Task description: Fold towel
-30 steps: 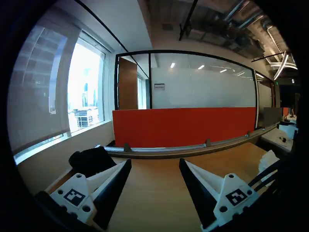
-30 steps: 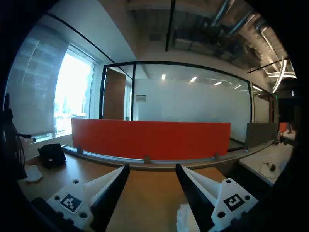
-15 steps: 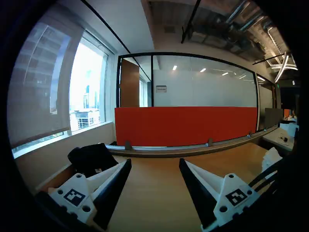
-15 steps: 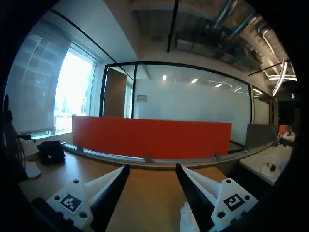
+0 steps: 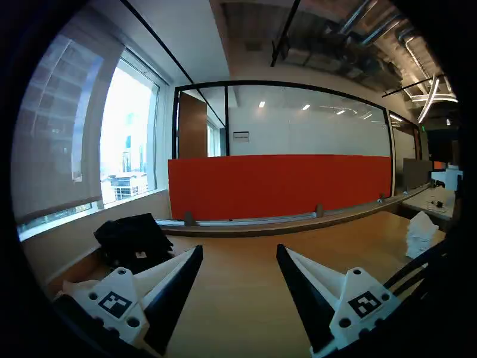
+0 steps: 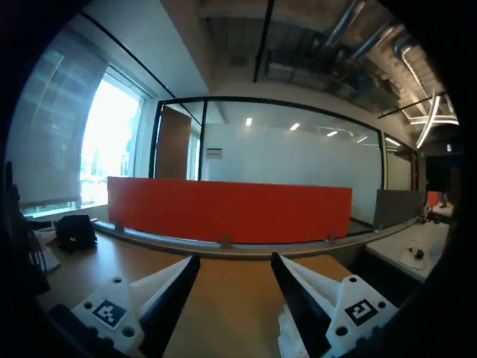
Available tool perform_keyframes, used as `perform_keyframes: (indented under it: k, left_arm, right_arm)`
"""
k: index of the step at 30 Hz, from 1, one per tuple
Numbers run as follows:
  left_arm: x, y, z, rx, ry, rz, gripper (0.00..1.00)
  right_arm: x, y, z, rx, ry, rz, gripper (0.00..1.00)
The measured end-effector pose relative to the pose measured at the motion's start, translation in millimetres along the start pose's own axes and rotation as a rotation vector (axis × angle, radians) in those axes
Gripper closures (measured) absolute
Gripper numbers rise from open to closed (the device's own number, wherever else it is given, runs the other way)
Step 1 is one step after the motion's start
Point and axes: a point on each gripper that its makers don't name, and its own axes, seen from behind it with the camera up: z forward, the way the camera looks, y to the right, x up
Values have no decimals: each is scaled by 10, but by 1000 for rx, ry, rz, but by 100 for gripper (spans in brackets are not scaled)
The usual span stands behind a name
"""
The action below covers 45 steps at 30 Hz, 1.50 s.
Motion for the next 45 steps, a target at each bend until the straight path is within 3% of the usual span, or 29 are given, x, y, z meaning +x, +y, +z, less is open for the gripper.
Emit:
perform_keyframes:
  k: [20, 32, 45]
  left_arm:
    - [-590, -159, -38, 55, 24, -34, 9]
    - [-840, -187, -38, 71, 53, -13, 9]
    - [-1005, -284, -44, 90, 66, -26, 9]
  right_arm:
    - [-145, -149, 63, 31, -4, -38, 8]
    - [-271, -182, 90, 46, 26, -46, 8]
    - [-314, -167, 87, 46, 30, -48, 8]
